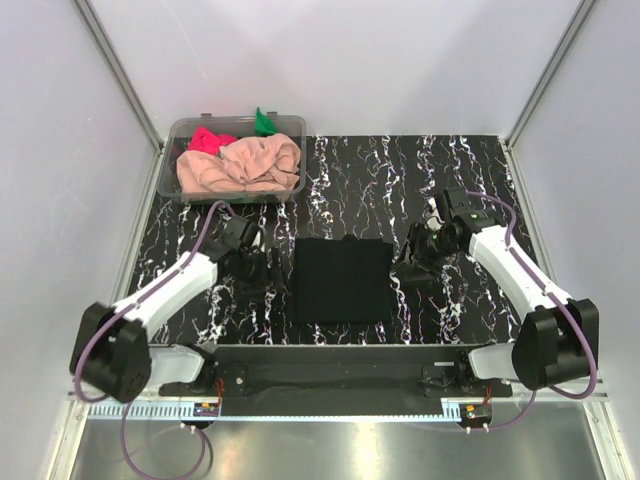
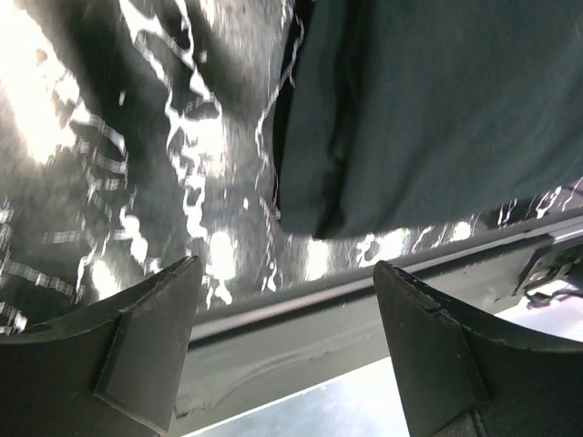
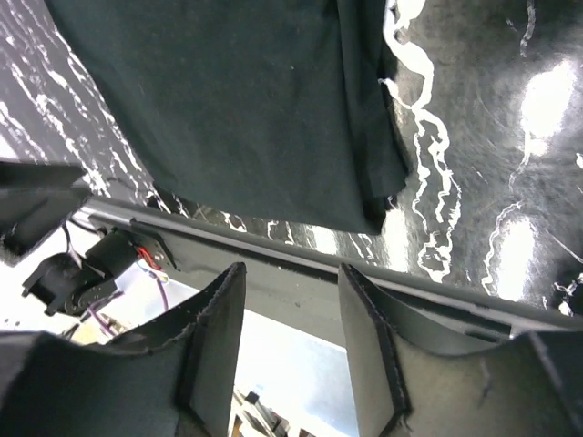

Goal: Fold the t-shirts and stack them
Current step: Neatly place the folded tshirt to the corner

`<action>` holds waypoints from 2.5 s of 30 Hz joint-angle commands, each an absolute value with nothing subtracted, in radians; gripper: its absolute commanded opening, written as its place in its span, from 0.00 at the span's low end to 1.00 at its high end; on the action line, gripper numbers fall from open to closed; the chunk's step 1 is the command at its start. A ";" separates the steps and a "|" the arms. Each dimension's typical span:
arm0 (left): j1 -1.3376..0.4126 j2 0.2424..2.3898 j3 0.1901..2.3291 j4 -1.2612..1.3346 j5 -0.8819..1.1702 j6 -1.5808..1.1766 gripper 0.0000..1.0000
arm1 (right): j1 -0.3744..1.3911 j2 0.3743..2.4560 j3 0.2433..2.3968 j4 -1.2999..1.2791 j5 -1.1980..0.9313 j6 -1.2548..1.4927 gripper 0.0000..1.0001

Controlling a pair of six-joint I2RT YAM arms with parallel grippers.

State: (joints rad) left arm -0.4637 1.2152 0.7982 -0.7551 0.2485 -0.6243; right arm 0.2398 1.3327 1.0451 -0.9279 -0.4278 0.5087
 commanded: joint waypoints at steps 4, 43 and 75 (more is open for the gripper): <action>-0.391 1.347 0.819 -0.574 0.465 -0.540 0.81 | 0.181 1.312 0.939 -0.726 -0.590 0.497 0.59; -0.255 1.497 0.653 -0.394 0.850 -0.534 0.78 | 0.087 1.401 0.561 -0.446 -0.661 0.674 0.60; -0.255 1.629 0.719 -0.400 0.919 -0.494 0.76 | 0.094 1.535 0.584 -0.324 -0.796 0.585 0.62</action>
